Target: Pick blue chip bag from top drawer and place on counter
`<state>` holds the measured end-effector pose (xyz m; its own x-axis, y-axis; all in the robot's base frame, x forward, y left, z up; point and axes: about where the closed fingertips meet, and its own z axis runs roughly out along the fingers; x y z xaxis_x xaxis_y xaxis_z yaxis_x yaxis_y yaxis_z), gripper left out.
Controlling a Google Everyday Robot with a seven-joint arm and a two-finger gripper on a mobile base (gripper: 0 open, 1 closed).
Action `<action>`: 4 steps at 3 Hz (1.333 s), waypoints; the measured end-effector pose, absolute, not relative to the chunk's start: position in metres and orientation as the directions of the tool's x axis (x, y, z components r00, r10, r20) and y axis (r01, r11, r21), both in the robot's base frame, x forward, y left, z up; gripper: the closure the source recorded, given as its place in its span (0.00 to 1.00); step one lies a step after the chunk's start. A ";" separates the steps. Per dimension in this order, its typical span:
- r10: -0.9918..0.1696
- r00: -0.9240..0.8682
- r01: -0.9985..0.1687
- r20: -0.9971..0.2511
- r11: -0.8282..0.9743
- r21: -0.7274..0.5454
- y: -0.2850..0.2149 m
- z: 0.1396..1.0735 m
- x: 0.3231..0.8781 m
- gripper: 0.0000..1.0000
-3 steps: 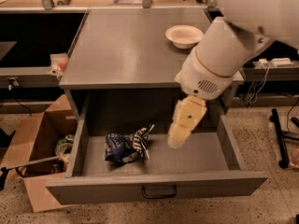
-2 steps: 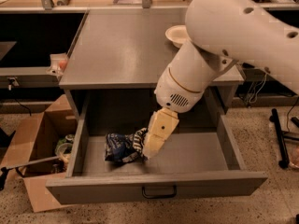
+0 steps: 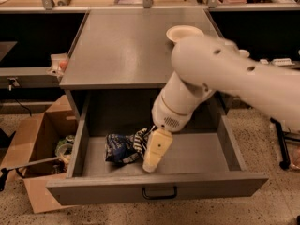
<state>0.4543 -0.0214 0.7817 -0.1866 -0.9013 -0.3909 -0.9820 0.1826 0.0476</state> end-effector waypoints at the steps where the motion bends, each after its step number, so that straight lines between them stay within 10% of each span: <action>1: -0.905 -0.182 -0.983 -0.385 0.177 0.049 -0.024 0.708 0.471 0.00; 4: -0.863 -0.175 -0.973 -0.475 0.224 -0.049 0.077 0.812 0.506 0.00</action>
Offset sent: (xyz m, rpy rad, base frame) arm 0.0514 0.1148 0.0459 0.0342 -0.1045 -0.0544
